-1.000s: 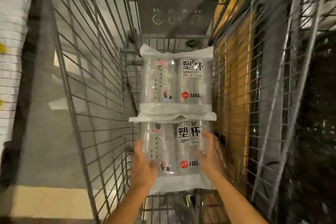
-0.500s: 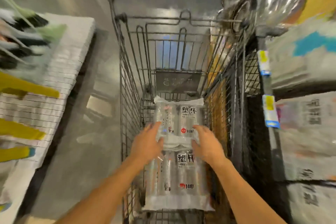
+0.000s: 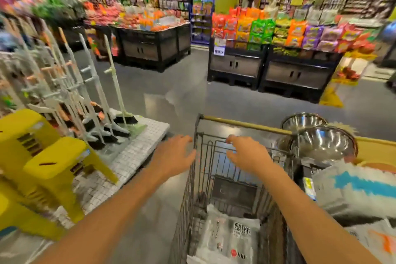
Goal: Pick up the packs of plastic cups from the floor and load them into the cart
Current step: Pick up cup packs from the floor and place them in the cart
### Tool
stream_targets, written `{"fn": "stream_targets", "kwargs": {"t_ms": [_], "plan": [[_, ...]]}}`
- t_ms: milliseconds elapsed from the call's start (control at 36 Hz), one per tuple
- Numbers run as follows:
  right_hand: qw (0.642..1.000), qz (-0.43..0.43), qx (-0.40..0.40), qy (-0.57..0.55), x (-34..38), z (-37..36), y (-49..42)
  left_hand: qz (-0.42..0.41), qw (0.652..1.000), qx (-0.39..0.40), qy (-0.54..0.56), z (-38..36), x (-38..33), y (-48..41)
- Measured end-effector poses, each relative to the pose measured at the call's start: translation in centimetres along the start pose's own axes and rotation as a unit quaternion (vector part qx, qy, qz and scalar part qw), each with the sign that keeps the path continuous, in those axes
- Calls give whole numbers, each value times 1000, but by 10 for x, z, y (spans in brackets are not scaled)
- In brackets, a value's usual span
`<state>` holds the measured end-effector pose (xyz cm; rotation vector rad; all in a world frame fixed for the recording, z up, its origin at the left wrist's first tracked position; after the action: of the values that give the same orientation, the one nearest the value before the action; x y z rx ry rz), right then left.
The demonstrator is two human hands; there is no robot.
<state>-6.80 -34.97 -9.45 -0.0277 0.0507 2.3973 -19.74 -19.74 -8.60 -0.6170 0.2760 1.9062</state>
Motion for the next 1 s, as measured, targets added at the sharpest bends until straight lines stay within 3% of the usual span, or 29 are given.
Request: {"fn": "stream_targets", "kwargs": {"t_ms": [194,389,611,722,1000], "plan": [[996,75,-44,4,109,67,8,58,994,-88,-9,107,47,87],[985,165,-56,-13,272,88,43,141,975,-170,-22,202,131,228],[940,331,-71,-52,479,99,118,270,934,-226,-63,277,217,413],[897,430,-93,-46,582,98,166,351,894,-272,-51,301,247,518],[765,638,-78,-44,802,90,314,544,747,-378,-53,322,271,760]]}}
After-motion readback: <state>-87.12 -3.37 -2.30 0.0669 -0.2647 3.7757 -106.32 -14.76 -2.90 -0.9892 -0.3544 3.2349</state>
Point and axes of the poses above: each hand's wrist, its own y-axis away from the middle knuckle, its own z-axis out of the back of the hand, x = y × z, the point moved 8 cm from there along -y, towards the middle knuckle, and after that the axes turned 12 degrees about y, right-handed, at the moved point
